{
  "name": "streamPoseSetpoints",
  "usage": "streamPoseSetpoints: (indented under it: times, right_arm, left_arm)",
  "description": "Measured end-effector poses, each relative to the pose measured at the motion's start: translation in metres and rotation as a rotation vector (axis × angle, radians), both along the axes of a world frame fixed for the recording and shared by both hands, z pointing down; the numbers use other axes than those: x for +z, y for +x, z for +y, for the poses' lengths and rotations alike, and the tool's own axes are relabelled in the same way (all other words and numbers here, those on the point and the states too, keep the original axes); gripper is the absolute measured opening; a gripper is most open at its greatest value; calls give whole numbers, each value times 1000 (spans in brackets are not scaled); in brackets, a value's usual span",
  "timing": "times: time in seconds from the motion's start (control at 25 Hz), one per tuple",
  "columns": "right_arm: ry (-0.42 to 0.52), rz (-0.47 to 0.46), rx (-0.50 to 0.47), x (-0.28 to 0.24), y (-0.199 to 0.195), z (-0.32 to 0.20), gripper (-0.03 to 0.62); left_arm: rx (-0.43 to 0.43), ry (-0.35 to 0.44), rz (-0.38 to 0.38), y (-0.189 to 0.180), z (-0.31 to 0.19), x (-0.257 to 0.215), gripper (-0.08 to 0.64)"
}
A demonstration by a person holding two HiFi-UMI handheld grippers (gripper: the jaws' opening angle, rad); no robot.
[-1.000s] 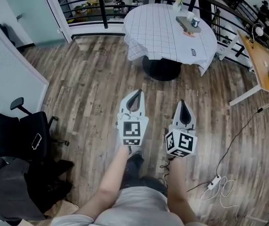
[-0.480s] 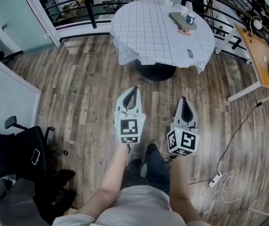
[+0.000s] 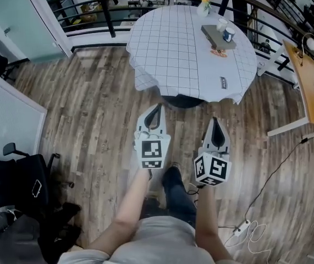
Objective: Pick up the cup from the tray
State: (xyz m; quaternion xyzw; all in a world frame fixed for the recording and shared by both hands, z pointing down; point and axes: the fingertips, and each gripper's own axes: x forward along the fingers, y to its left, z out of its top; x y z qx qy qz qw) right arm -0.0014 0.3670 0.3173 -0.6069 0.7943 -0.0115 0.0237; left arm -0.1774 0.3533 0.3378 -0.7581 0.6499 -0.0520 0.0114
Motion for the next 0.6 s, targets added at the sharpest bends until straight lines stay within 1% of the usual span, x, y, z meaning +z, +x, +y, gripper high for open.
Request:
streamPoseSetpoints:
  times: [0.16,0.36,0.6]
  right_arm:
    - [6,3,-24,-8,19,-57,8]
    - [19,-5,-24,-15,48,-121,8]
    - [18,-16,-24,-18,69,-182,8]
  left_arm:
    - [-5,17,-2,26,-59,-15,6]
    - [-1,33,-6,56,-123,-25,6]
    - [7,29,-12,77,-182,-29,6]
